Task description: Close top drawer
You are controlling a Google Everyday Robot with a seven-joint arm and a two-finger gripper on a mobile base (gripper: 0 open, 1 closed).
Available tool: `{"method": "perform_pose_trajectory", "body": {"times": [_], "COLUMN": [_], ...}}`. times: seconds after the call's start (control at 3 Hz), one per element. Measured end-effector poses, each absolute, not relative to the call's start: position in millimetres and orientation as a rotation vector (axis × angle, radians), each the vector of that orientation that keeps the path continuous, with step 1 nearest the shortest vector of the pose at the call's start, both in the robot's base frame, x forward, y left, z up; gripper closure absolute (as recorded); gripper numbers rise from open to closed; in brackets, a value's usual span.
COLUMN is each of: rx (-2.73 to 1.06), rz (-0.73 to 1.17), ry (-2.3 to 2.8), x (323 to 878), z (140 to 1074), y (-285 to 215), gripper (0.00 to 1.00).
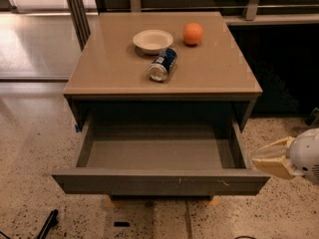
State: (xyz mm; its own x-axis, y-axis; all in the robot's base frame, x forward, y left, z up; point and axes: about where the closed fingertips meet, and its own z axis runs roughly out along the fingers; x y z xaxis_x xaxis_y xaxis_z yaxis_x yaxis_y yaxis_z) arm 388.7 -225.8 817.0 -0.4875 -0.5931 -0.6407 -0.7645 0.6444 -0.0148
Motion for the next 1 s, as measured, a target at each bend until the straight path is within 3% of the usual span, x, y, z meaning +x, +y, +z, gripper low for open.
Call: {"method": "perform_pose_trajectory", "body": {"times": [0.67, 1.0], "rx": [-0.971, -0.834], "rz": [0.317, 0.343], "ry": [2.212, 2.289], "x": [403.2, 392.7], "z": [823.5, 781.3], "y": [-227.9, -241.5], "gripper": [1.0, 1.0]}}
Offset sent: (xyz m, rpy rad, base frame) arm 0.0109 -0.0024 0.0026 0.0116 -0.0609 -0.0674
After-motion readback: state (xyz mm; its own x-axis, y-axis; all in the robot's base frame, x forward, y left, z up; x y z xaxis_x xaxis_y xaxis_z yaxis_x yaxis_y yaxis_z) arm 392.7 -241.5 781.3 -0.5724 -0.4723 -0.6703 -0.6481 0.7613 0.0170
